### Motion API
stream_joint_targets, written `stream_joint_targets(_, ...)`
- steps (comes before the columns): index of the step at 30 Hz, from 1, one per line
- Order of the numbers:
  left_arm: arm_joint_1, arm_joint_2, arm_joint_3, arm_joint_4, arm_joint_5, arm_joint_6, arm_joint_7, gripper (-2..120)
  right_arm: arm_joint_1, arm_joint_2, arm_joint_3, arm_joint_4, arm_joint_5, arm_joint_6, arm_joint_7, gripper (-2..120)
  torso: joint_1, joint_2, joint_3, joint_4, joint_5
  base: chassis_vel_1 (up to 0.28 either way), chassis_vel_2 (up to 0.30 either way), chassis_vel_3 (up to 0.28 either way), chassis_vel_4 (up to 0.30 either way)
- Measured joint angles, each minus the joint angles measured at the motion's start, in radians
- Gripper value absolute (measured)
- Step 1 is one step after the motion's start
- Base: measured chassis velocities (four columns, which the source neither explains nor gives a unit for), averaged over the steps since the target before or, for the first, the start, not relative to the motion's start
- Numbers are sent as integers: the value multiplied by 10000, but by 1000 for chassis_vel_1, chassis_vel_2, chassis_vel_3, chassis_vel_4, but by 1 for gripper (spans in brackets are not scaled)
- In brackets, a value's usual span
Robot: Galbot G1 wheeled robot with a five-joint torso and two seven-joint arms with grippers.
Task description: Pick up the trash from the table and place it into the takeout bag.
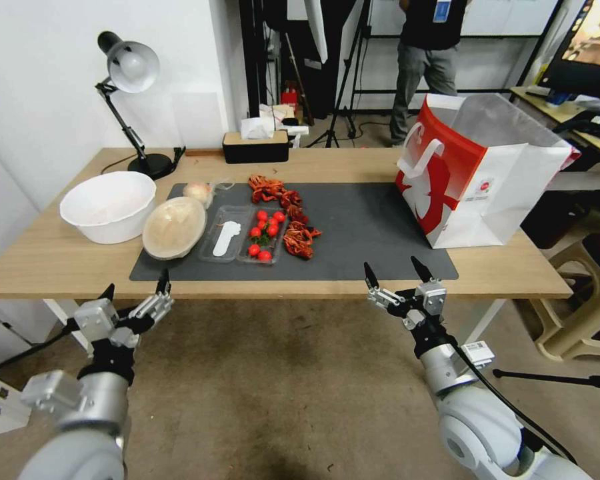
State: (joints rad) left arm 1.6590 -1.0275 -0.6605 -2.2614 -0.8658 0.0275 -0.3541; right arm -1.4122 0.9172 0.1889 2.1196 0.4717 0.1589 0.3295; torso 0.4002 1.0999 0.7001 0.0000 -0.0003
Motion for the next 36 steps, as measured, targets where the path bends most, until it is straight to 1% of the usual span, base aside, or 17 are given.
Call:
stream_joint_targets(1, -242, 239, -28, 149, -477, 95, -29, 100, -12, 1, 0, 10, -1, -10, 4, 100, 0, 0, 0, -1, -3, 0, 0, 0, 0)
stream_joint_targets(2, -740, 639, -71, 402, -1373, 350, -146, 100, -27, -1, 11, 22, -2, -24, 11, 100, 0, 0, 0, -1, 2, 0, 0, 0, 0)
stream_joint_targets(3, -740, 639, -71, 402, -1373, 350, -146, 100, -27, -1, 11, 22, -2, -24, 11, 100, 0, 0, 0, -1, 2, 0, 0, 0, 0)
stream_joint_targets(6, -1602, 1132, -48, 812, -2623, 787, -304, 100, -57, -2, 43, 44, -5, -45, 44, 100, 0, 0, 0, -2, 3, 0, 0, 0, 0)
stream_joint_targets(7, -1602, 1132, -48, 812, -2623, 787, -304, 100, -57, -2, 43, 44, -5, -45, 44, 100, 0, 0, 0, -2, 3, 0, 0, 0, 0)
stream_joint_targets(11, -2509, 1512, 145, 1332, -4162, 1464, -461, 100, -97, -29, 110, 73, -11, -96, 86, 100, -1, 0, -1, 0, 2, 0, 0, 0, 0)
stream_joint_targets(12, -2509, 1512, 145, 1332, -4162, 1464, -461, 100, -97, -29, 110, 73, -11, -96, 86, 100, -1, 0, -1, 0, 2, 0, 0, 0, 0)
stream_joint_targets(15, -2906, 1596, 176, 1558, -5076, 2004, -610, 100, -94, -58, 155, 28, -16, -101, 106, 100, -1, -1, -1, 1, 4, 0, 0, 0, 0)
stream_joint_targets(21, -3633, 1670, 481, 2061, -5965, 2265, -1051, 100, -93, -98, 188, -6, -50, -101, 123, 100, -1, 0, -1, 0, 2, 0, 0, 0, 0)
stream_joint_targets(23, -4066, 1685, 613, 2276, -6516, 2481, -1588, 100, -102, -99, 207, -30, -96, -91, 133, 100, -1, 0, -1, 0, 3, 0, 0, 0, 0)
stream_joint_targets(25, -4149, 1689, 630, 2306, -6616, 2559, -1731, 100, -106, -99, 217, -35, -106, -86, 135, 100, -1, 0, -1, -1, 3, 0, 0, 0, 0)
stream_joint_targets(27, -4422, 1699, 620, 2385, -7185, 3031, -2292, 100, -116, -92, 235, -55, -141, -71, 144, 100, -1, 0, -1, 1, 2, 0, 0, 0, 0)
stream_joint_targets(28, -4422, 1699, 620, 2385, -7185, 3031, -2292, 100, -116, -92, 235, -55, -141, -71, 144, 100, -1, 0, -1, 1, 2, 0, 0, 0, 0)
stream_joint_targets(30, -4663, 1701, 542, 2473, -7908, 3438, -2644, 100, -118, -76, 239, -72, -167, -65, 153, 100, -2, 0, -1, 0, 3, 0, 0, 0, 0)
stream_joint_targets(31, -4663, 1701, 542, 2473, -7908, 3438, -2644, 100, -118, -76, 239, -72, -167, -65, 153, 100, -2, 0, -1, 0, 3, 0, 0, 0, 0)
stream_joint_targets(33, -4945, 1678, 526, 2656, -8462, 3716, -2820, 100, -119, -55, 240, -102, -196, -62, 165, 100, -1, 0, -1, 1, 3, 0, 0, 0, 0)
stream_joint_targets(36, -5119, 1660, 612, 2793, -8548, 3711, -2853, 100, -121, -39, 245, -129, -230, -52, 166, 100, -1, 0, -1, -1, 3, 0, 0, 0, 0)
